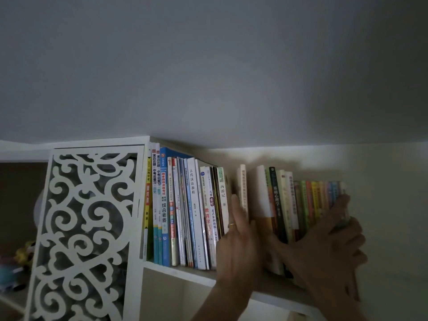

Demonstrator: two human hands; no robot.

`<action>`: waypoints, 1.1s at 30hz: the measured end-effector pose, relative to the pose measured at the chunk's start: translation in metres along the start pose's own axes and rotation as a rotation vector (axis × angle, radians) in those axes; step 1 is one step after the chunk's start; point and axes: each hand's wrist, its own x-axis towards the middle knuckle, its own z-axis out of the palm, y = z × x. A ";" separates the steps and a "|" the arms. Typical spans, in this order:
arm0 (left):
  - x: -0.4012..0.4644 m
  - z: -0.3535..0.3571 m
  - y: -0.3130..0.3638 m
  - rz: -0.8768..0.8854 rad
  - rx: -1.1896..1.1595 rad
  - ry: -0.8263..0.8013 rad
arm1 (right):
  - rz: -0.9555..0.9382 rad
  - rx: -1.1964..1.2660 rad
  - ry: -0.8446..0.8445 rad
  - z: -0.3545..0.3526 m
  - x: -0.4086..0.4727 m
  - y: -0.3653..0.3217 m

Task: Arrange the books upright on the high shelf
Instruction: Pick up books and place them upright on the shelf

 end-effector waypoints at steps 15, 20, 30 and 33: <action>0.027 0.011 -0.046 0.245 0.176 -0.010 | -0.025 -0.034 -0.315 0.001 -0.004 0.008; 0.032 0.013 -0.050 0.250 0.185 -0.046 | -0.049 -0.070 -0.258 0.012 -0.008 0.004; 0.014 0.017 -0.046 0.489 0.213 -0.161 | 0.149 0.234 -0.460 0.012 0.006 0.044; 0.019 0.018 -0.051 0.517 0.250 -0.171 | 0.157 0.355 -0.454 0.021 -0.001 0.031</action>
